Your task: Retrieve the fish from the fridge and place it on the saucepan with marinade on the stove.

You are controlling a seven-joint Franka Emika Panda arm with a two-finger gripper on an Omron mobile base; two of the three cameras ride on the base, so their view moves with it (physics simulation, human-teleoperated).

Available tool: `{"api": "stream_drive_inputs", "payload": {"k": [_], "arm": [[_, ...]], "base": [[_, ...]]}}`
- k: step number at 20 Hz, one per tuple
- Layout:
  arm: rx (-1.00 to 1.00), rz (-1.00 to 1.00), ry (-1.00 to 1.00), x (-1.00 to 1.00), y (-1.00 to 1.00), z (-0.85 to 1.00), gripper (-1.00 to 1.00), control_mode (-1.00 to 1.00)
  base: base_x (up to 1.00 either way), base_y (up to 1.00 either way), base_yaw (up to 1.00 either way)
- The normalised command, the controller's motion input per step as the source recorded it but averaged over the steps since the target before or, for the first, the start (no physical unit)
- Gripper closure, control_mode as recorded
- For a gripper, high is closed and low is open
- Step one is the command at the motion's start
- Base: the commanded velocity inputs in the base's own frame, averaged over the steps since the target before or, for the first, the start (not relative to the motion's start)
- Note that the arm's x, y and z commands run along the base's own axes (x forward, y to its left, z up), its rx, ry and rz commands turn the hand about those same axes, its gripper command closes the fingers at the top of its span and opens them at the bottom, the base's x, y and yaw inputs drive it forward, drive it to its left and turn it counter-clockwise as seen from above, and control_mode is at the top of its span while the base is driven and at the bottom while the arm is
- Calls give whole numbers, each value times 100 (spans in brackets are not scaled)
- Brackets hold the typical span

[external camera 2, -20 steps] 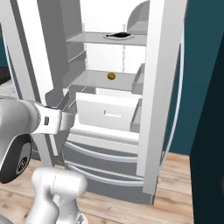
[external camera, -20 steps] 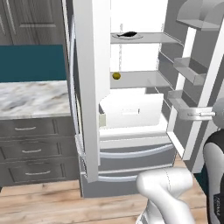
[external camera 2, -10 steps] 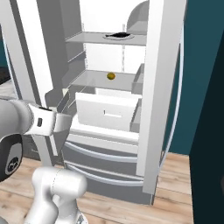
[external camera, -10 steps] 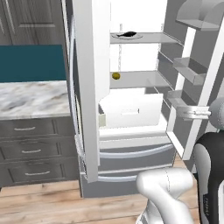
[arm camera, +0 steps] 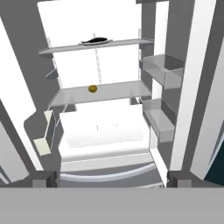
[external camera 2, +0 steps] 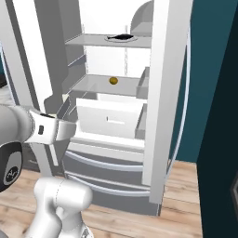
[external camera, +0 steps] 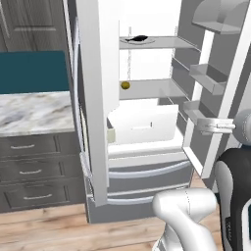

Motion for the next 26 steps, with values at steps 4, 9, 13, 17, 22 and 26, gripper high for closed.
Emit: {"api": "stream_drive_inputs", "payload": {"k": [4,9,13,17,22,26], "arm": [[0,0,0,0,0,0,-100,100],[0,0,0,0,0,0,-100,100],[0,0,0,0,0,0,-100,100],[0,0,0,0,0,0,-100,100],[0,0,0,0,0,0,-100,100],[0,0,0,0,0,0,-100,100]], "base": [[4,0,-4],[28,0,0],[49,0,0],[47,0,0],[44,0,0],[44,0,0]]}}
